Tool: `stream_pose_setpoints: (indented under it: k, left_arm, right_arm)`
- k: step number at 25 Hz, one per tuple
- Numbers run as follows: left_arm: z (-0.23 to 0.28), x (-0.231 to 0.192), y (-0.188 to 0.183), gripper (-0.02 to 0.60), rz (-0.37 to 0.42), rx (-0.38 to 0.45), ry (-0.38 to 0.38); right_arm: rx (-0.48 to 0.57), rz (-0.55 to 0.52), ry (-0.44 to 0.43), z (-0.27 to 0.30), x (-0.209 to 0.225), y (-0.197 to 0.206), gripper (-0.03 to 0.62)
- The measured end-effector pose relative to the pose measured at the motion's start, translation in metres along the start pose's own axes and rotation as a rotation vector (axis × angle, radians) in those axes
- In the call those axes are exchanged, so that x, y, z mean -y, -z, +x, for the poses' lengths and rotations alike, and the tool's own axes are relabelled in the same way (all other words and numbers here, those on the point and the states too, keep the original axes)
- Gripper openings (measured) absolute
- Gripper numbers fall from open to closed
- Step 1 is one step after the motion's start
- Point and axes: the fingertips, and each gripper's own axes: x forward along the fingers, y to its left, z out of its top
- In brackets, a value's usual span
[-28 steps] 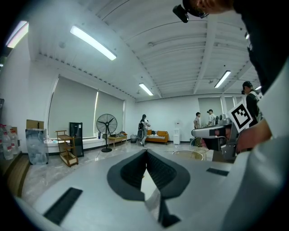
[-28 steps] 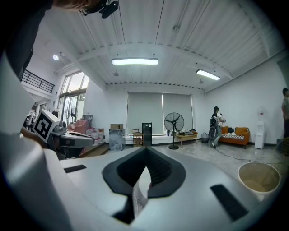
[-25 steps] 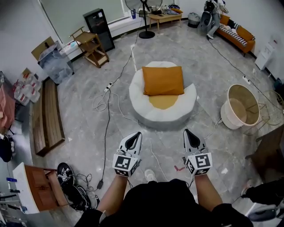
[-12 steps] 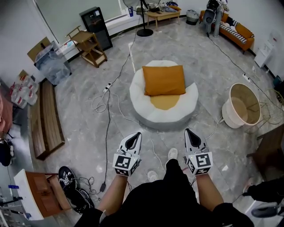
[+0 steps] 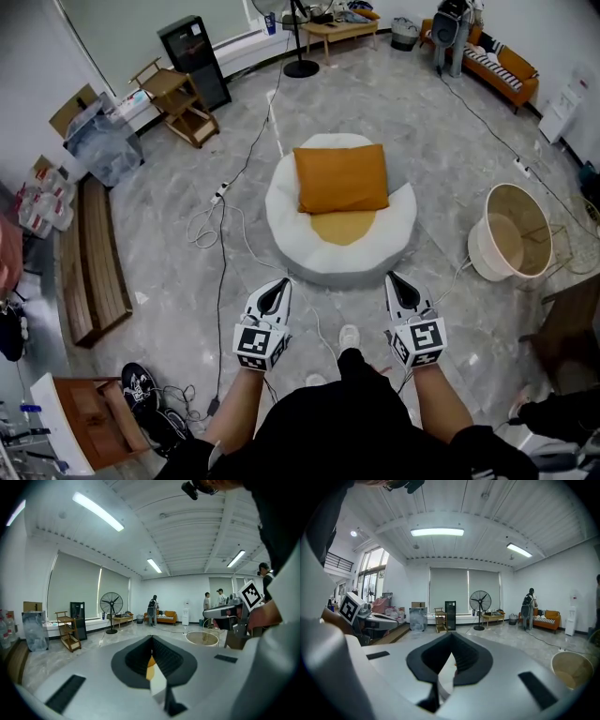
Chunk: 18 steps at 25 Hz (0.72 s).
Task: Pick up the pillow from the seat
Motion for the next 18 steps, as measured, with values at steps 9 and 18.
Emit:
stream_pose_setpoints:
  k: [9,18]
  left_arm:
    - [0.096,-0.015,-0.009,0.012,0.003,-0.037,-0.048]
    - [0.158,-0.048,-0.026,0.012,-0.075,-0.020,-0.127]
  right_arm:
    - [0.046,0.012,-0.002,0.061,0.084,-0.026,0.006]
    - [0.072,0.054,0.016,0.099,0.152,-0.043,0.006]
